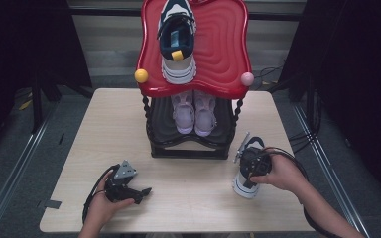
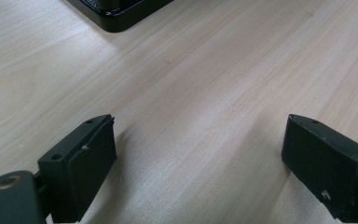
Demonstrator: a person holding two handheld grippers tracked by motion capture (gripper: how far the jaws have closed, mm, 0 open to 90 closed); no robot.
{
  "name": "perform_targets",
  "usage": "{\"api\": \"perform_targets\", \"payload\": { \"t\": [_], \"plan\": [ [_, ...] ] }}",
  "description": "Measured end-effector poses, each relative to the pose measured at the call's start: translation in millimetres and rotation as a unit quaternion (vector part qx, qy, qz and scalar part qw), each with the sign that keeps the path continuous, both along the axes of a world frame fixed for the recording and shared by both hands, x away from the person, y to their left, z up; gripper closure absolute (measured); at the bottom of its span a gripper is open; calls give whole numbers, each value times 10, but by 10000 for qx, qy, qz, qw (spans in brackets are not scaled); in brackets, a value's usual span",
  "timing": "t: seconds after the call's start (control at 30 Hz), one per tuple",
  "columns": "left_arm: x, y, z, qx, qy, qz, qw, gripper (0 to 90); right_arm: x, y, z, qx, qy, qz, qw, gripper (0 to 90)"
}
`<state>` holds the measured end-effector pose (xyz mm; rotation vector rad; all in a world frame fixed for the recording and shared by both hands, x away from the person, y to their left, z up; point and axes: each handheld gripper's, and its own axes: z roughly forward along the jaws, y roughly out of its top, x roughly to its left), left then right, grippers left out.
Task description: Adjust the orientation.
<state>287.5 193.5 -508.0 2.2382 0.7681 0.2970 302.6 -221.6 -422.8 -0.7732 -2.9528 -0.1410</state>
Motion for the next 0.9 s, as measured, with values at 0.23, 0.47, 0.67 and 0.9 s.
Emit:
{"api": "perform_targets", "payload": {
  "t": [0.23, 0.47, 0.67, 0.9],
  "plan": [
    [0, 0, 0, 0, -1, -1, 10000, 94, 2, 16, -3, -37, 108, -1, 9999, 707],
    [1, 1, 0, 1, 0, -3, 10000, 94, -11, 39, 1, -96, 105, 28, 9999, 710],
    [3, 2, 0, 6, -11, -7, 10000, 94, -17, 21, 27, -45, 34, 83, 9999, 712],
    [5, 3, 1, 10, -12, -12, 10000, 94, -22, -23, 137, 14, -41, 117, 9999, 717]
  ]
}}
